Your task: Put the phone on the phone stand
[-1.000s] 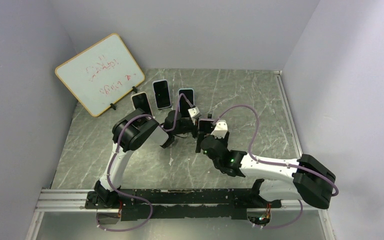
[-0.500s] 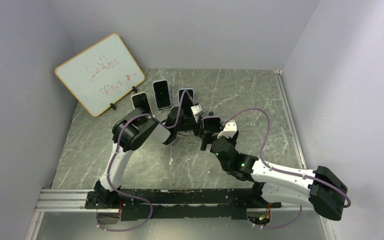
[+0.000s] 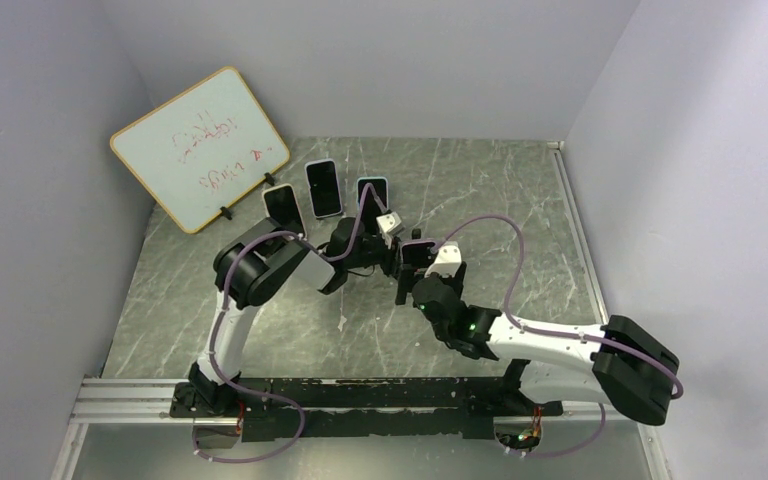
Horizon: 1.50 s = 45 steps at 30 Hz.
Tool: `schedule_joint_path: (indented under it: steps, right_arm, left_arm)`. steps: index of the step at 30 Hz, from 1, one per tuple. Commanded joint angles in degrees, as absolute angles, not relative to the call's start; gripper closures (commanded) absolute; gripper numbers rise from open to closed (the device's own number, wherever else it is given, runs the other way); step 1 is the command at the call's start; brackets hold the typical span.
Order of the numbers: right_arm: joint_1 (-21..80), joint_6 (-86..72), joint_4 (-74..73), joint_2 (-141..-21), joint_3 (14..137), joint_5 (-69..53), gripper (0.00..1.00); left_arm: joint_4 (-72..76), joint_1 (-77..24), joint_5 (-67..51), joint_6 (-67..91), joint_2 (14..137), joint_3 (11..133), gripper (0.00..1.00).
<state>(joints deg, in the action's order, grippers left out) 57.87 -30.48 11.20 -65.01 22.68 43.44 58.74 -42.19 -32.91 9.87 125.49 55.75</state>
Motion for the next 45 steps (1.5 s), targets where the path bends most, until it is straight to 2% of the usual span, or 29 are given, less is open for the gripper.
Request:
schedule_joint_path:
  steps: [1, 11, 16, 20, 21, 24, 26, 27, 33, 45]
  right_arm:
    - [57.52, -31.39, 13.11, -66.07, 23.70, 45.86, 0.09]
    - [57.37, -28.67, 17.64, -68.20, 23.53, 44.87, 0.11]
    - [57.25, -26.95, 18.23, -68.87, 24.24, 44.48, 0.05]
    - [56.98, -25.86, 18.89, -68.25, 24.20, 44.21, 0.00]
    - [56.81, -25.84, 19.16, -68.01, 23.99, 44.01, 0.00]
    - [56.38, -25.61, 20.40, -67.96, 23.48, 42.56, 0.00]
    - [56.22, -25.43, 20.79, -68.29, 23.51, 41.89, 0.00]
    - [56.03, -25.19, 21.03, -68.62, 23.59, 41.49, 0.00]
    - [54.85, -24.90, 22.18, -69.26, 23.49, 39.52, 0.01]
    - [53.59, -24.54, 23.21, -70.28, 23.85, 38.41, 0.02]
  left_arm:
    - [52.00, -42.10, -30.60, 12.38, 121.70, 50.76, 0.68]
    - [50.03, -41.99, -29.60, 11.70, 121.74, 51.11, 0.64]
    - [49.85, -42.00, -30.95, 12.18, 123.05, 52.27, 0.64]
    - [48.93, -41.95, -29.18, 10.98, 121.29, 51.22, 0.57]
    - [48.66, -41.98, -28.38, 10.55, 120.63, 50.79, 0.52]
    - [49.47, -41.82, -25.32, 10.24, 118.58, 48.67, 0.21]
    - [50.77, -41.71, -23.03, 10.58, 117.28, 47.05, 0.07]
    - [50.94, -41.73, -22.03, 10.57, 116.72, 46.62, 0.04]
    - [50.72, -41.29, -18.35, 10.46, 114.01, 44.51, 0.04]
    - [51.16, -41.22, -18.71, 11.32, 109.07, 40.27, 0.04]
